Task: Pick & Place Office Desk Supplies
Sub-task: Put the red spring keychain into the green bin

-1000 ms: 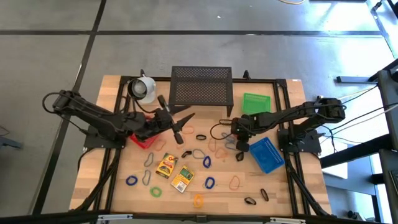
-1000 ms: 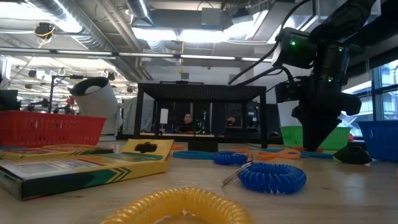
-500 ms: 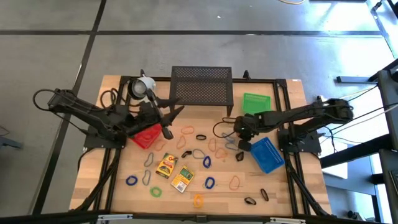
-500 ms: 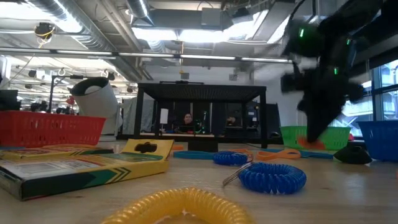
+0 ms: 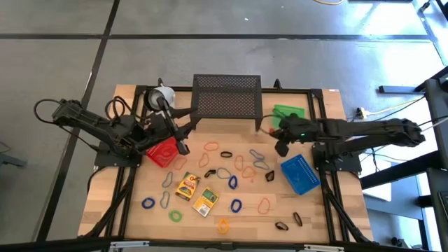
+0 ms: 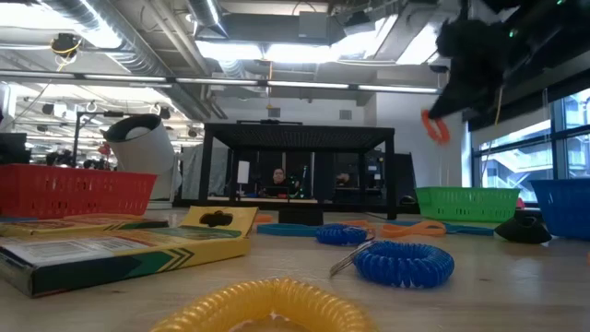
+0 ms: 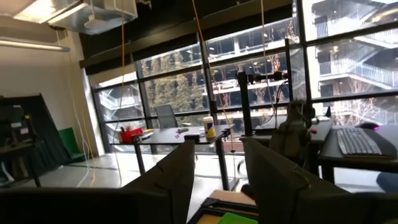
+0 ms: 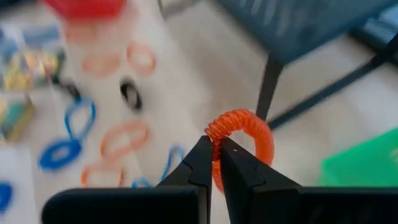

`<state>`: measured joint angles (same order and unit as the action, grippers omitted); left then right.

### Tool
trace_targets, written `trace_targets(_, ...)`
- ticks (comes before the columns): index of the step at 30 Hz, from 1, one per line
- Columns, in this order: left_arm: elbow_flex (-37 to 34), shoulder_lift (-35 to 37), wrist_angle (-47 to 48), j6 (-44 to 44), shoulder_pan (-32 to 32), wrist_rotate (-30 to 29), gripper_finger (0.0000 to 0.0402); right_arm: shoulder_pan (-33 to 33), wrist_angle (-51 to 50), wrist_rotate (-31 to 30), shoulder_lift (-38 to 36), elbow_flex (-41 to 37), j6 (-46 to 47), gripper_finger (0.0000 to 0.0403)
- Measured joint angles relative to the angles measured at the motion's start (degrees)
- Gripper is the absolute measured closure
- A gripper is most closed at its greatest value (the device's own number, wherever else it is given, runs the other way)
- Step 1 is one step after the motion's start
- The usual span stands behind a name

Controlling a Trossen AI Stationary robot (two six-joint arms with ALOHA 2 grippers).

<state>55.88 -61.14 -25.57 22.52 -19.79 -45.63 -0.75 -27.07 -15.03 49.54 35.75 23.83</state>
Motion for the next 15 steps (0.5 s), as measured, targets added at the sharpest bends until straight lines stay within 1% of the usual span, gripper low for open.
trace_targets(4,0.0,0.0,0.0,3.4,0.0,0.0,0.0265,0.0,3.8,-5.3,-5.4,0.1,-0.7,0.0382)
trace_targets(9,0.0,0.0,-0.3,6.1,0.0,0.0,0.0265,-0.2,4.8,-17.0,-8.7,0.2,-2.0,0.0382)
trace_targets(12,0.0,0.0,-0.4,7.2,0.0,0.0,0.0265,-1.5,4.8,-22.0,-8.7,0.2,1.6,0.0382)
trace_targets(15,0.0,0.0,-0.4,8.8,0.0,0.0,0.0265,-5.0,4.5,-25.8,-8.5,0.2,5.8,0.0380)
